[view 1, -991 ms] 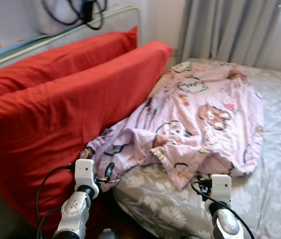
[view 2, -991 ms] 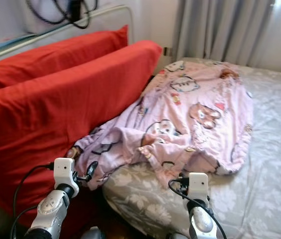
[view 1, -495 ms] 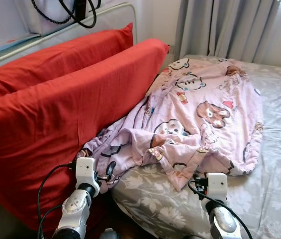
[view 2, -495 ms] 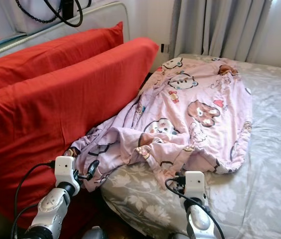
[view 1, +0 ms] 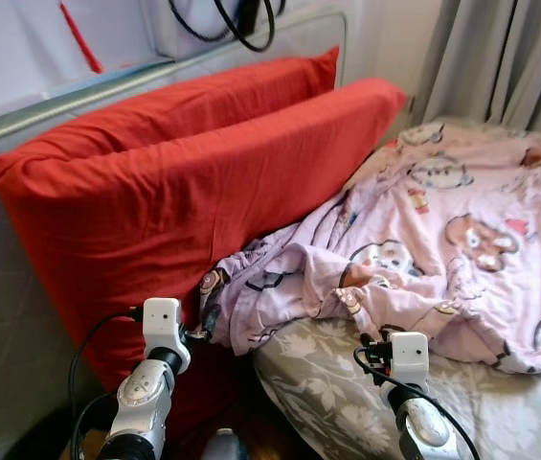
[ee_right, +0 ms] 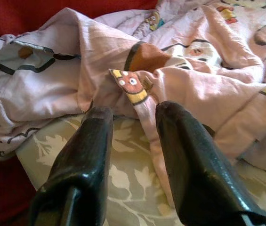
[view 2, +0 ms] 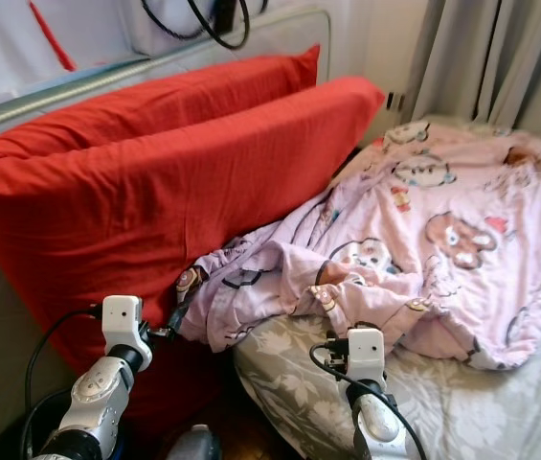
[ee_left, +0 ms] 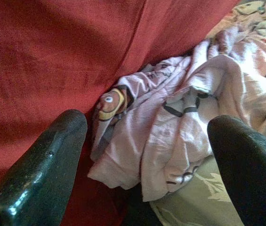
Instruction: Clean up the room
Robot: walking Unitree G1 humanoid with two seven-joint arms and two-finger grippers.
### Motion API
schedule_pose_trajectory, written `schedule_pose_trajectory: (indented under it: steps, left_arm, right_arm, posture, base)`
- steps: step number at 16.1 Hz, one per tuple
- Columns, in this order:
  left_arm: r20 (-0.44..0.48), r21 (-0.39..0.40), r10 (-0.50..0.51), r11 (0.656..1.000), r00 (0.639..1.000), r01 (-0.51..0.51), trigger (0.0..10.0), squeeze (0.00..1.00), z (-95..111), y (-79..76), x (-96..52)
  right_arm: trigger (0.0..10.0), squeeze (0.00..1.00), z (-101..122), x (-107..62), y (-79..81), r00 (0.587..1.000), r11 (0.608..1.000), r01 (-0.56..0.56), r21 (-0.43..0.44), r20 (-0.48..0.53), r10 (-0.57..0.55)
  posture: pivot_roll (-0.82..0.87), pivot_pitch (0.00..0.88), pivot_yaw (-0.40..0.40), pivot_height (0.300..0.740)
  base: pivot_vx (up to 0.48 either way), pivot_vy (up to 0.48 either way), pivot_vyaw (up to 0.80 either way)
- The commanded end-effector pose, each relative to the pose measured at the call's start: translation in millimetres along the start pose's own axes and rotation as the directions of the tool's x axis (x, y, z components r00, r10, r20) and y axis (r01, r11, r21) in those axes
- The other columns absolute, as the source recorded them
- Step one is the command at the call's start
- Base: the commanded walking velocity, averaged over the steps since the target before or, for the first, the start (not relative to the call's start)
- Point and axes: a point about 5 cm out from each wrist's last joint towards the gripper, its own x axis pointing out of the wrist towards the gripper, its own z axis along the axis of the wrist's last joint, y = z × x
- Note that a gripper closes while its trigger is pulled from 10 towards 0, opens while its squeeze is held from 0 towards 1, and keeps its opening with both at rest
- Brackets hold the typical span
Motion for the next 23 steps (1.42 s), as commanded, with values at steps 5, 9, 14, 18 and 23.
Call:
schedule_pose_trajectory:
  steps: [5, 9, 14, 18, 23]
  left_arm:
    - [-0.009, -0.004, -0.013, 1.000, 1.000, 0.013, 10.0, 0.00, 0.0, -0.4, 0.5]
    - [-0.011, -0.005, -0.016, 1.000, 1.000, 0.016, 10.0, 0.00, -1.1, -0.5, -0.4]
    - [-0.008, -0.007, -0.019, 1.000, 1.000, 0.019, 10.0, 0.00, -1.1, -1.0, -0.7]
    - [-0.004, -0.008, -0.014, 1.000, 1.000, 0.014, 10.0, 0.00, -0.2, 0.2, -0.7]
    - [0.002, -0.005, -0.020, 1.000, 1.000, 0.020, 10.0, 0.00, 0.6, -0.5, -0.8]
  right_arm:
    - [10.0, 0.00, -7.1, -2.6, 0.0, 0.999, 1.000, 0.009, 0.018, -0.037, -0.009]
    - [10.0, 0.00, -8.4, -3.1, 0.4, 0.999, 1.000, 0.010, 0.016, -0.044, -0.009]
    - [10.0, 0.00, -12.6, -2.5, -2.2, 0.995, 1.000, 0.026, -0.002, -0.095, -0.027]
    - [10.0, 0.00, -12.9, -2.1, 3.0, 0.995, 1.000, -0.003, -0.001, -0.097, 0.003]
    - [10.0, 0.00, -14.0, -2.1, 2.4, 0.994, 1.000, 0.005, 0.004, -0.107, -0.004]
  posture:
    - [0.01, 0.000, 0.036, 0.642]
    - [0.01, 0.000, 0.036, 0.642]
    - [0.01, 0.000, 0.032, 0.642]
    - [0.02, 0.000, 0.033, 0.642]
    - [0.02, 0.000, 0.034, 0.642]
  base:
    - [0.000, 0.000, 0.00]
    - [0.000, 0.000, 0.00]
    - [0.153, 0.000, 0.00]
    - [0.293, 0.000, 0.00]
    - [0.341, 0.000, 0.00]
